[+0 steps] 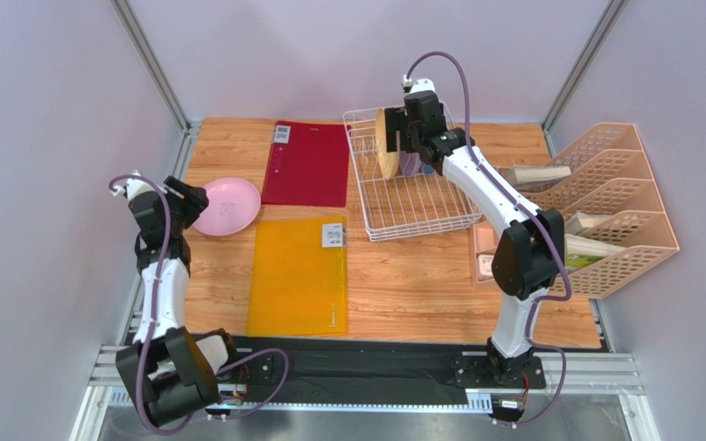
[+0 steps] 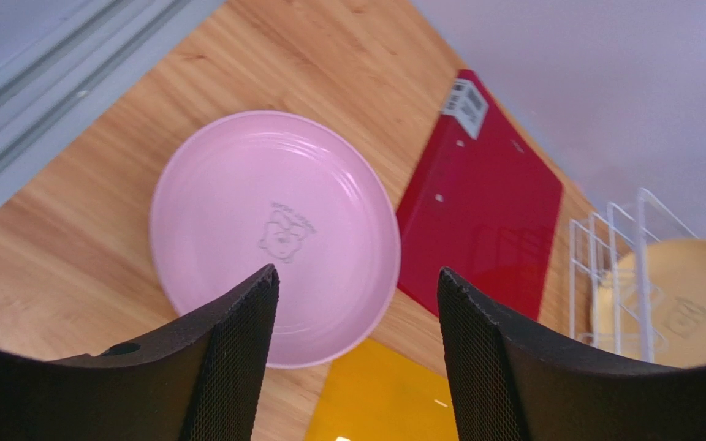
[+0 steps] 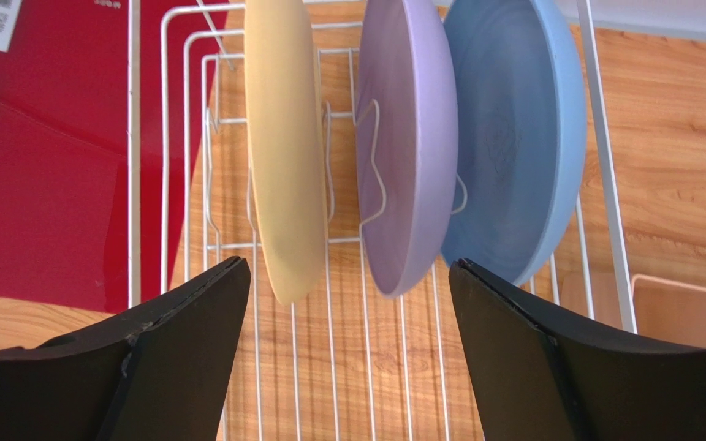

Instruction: Unload the plates from the dish rack

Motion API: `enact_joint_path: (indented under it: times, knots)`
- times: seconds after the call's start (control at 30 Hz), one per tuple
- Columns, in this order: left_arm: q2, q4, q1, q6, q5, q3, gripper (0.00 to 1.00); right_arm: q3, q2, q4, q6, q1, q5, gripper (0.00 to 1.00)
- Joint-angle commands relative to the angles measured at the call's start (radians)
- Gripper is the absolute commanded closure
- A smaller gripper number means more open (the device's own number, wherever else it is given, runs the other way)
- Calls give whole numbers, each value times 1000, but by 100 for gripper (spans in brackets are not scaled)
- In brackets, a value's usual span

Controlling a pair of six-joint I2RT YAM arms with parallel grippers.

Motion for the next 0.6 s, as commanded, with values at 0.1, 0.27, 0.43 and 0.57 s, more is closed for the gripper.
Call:
enact_joint_path:
  times: [0.1,0.27,0.43,0.57]
  knots:
    - [-122,106,-90,-5,253,-35,30,155,94,-14,-42,25,11,17]
    - [-117,109,-226,-4,212,-9,31,258,180,-50,-75,49,49,23]
    - [-88,113,-349,10,163,6,33,301,245,-46,-97,61,118,33]
    - [-48,112,-395,19,118,16,33,335,295,-49,-120,75,187,42]
